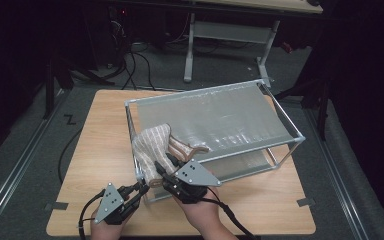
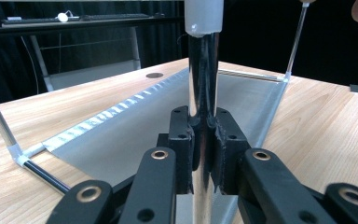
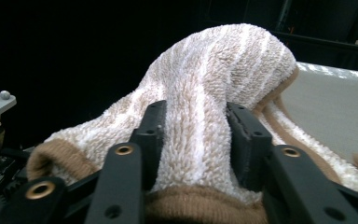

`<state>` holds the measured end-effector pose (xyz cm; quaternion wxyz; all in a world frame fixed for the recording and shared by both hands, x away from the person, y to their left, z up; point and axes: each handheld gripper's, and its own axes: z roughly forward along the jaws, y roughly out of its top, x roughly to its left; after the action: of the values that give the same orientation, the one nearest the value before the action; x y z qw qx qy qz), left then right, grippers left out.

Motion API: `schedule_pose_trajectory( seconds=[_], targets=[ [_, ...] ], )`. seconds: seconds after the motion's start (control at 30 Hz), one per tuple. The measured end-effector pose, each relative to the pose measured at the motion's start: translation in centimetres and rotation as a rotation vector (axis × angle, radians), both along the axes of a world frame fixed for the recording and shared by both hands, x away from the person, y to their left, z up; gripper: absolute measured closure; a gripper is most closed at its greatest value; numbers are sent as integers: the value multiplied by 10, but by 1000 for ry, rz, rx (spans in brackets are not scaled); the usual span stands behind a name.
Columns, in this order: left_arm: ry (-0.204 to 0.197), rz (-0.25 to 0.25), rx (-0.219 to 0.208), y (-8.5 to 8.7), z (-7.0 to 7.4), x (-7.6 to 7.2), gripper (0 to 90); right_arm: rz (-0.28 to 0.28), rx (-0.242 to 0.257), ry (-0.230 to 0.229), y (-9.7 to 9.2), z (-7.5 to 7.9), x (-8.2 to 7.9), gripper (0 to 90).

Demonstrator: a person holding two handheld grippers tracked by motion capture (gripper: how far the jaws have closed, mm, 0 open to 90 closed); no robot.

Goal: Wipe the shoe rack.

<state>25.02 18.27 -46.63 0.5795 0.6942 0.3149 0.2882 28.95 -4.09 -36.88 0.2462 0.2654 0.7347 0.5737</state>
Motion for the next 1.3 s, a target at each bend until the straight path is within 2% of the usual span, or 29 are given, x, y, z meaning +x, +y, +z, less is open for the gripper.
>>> schedule_pose_trajectory(
  seconds=[0.23,0.83,1.03,1.3],
  targets=[
    [-1,-1,-1,0,0,0,800,10,-12,-8,2,1,-1,688],
    [2,-3,-6,0,0,1,801,20,5,-17,0,4,-3,723],
    [2,-3,-4,0,0,1,801,15,7,-33,-1,8,-4,725],
    [2,-5,-4,0,0,1,801,-12,39,-61,-13,20,-4,725]
  ],
)
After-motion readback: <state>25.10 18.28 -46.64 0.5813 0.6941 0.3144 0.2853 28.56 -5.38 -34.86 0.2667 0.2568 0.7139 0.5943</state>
